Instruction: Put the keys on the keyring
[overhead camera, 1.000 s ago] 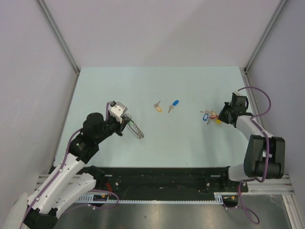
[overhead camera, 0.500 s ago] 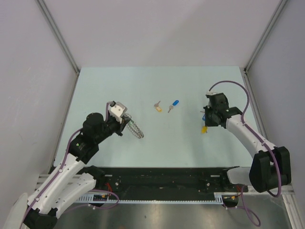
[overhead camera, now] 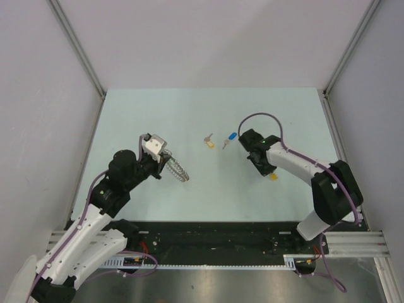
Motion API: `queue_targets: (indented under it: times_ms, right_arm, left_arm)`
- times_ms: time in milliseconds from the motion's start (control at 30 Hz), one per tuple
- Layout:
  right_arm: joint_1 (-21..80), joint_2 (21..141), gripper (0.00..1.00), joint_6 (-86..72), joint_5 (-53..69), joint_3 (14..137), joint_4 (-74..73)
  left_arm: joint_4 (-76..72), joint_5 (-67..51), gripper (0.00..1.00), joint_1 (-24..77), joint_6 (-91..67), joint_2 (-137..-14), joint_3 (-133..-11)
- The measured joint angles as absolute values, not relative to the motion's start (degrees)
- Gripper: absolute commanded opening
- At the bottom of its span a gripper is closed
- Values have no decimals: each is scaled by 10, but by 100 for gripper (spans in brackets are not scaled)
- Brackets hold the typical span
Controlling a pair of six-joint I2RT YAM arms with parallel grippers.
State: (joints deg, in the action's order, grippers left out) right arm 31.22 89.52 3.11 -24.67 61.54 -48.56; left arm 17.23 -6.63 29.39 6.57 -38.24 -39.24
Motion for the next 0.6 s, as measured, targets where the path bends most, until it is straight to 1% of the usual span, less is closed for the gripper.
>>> queue_targets:
  times_ms: [233, 433, 600]
  right_arm:
    - [431, 993, 0, 115, -253, 642, -484]
    - [482, 1065, 0, 168, -234, 703, -466]
    - [519, 1119, 4, 200, -215, 743, -449]
  left_arm:
    - [173, -51, 0, 294, 66, -376, -392]
    - [173, -47, 0, 294, 66, -369, -392]
    - [173, -47, 0, 294, 67, -364, -392]
